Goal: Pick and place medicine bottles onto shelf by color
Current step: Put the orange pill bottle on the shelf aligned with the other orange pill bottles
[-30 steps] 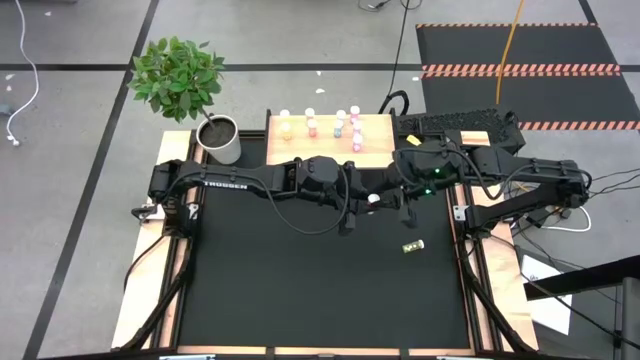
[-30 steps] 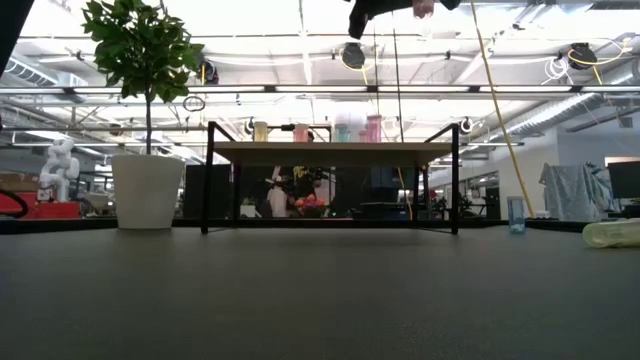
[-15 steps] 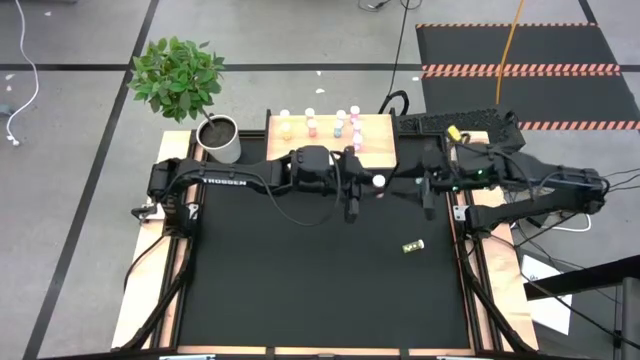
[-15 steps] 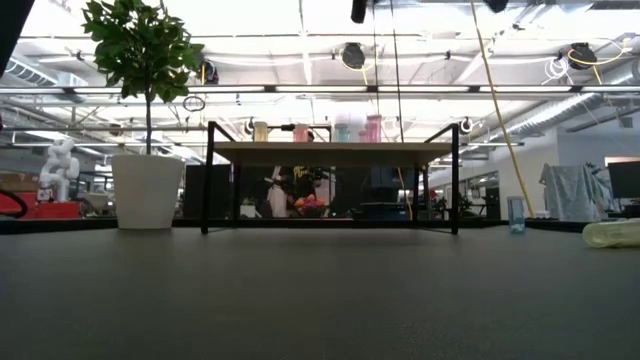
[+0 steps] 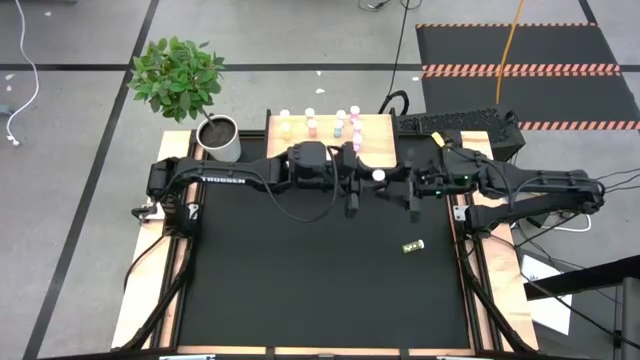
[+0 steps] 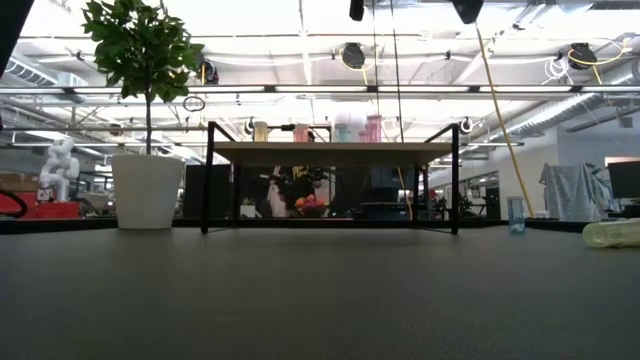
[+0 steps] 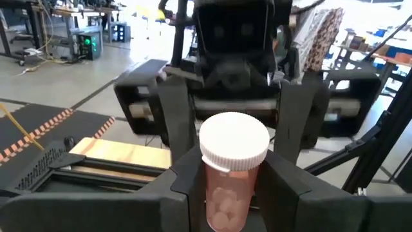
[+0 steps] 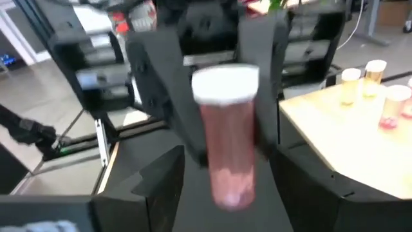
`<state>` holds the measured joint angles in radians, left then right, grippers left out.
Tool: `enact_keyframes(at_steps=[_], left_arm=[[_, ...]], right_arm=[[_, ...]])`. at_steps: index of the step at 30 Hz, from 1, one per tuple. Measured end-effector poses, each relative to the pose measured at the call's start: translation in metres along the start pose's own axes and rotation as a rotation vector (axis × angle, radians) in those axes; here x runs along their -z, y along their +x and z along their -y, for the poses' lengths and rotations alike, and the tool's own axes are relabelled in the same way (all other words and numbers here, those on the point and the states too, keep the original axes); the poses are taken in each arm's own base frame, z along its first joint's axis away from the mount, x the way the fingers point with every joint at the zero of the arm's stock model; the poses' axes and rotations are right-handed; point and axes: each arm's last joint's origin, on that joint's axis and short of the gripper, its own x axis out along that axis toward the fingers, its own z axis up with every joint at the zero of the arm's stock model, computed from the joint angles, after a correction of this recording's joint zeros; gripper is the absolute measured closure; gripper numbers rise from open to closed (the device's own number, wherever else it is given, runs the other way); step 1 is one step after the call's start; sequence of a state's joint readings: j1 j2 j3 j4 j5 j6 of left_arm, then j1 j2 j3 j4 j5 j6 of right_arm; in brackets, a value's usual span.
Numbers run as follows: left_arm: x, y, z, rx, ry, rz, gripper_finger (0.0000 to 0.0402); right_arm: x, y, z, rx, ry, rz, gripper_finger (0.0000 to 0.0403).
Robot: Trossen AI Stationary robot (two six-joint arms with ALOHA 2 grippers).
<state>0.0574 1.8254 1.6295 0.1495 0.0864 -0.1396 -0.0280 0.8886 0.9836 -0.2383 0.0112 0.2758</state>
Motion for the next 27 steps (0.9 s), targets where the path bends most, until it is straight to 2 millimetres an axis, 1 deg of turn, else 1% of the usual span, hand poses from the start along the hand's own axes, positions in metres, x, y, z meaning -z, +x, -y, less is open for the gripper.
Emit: enact_keyframes(at_steps=[4, 10, 13, 16, 22, 27], left_arm=[[-0.001, 0.0, -0.002, -0.004, 0.0, 0.008, 0.0288], [-0.001, 0.0, -0.003, -0.005, -0.022, 0.005, 0.0288], [-0.001, 0.0, -0.004, -0.017, -0.051, 0.006, 0.0287], [-0.001, 0.0, -0.005, -0.027, -0.053, 0.007, 0.0269], [0.0, -0.002, -0.005, -0.034, -0.046, -0.015, 0.0198], [-0.004, -0.007, -0.005, -0.035, -0.042, -0.031, 0.0151]], right_arm=[[0.003, 0.004, 0.0, -0.006, 0.0, -0.03, 0.0218], [0.003, 0.005, 0.003, 0.009, 0.006, -0.038, 0.0291], [0.003, 0.005, 0.005, 0.02, 0.009, -0.036, 0.0315], [0.003, 0.005, 0.007, 0.036, 0.016, -0.039, 0.0316], [0.006, 0.004, 0.011, 0.1, -0.018, -0.068, 0.0288], [0.007, 0.004, 0.011, 0.102, -0.05, -0.08, 0.0294]])
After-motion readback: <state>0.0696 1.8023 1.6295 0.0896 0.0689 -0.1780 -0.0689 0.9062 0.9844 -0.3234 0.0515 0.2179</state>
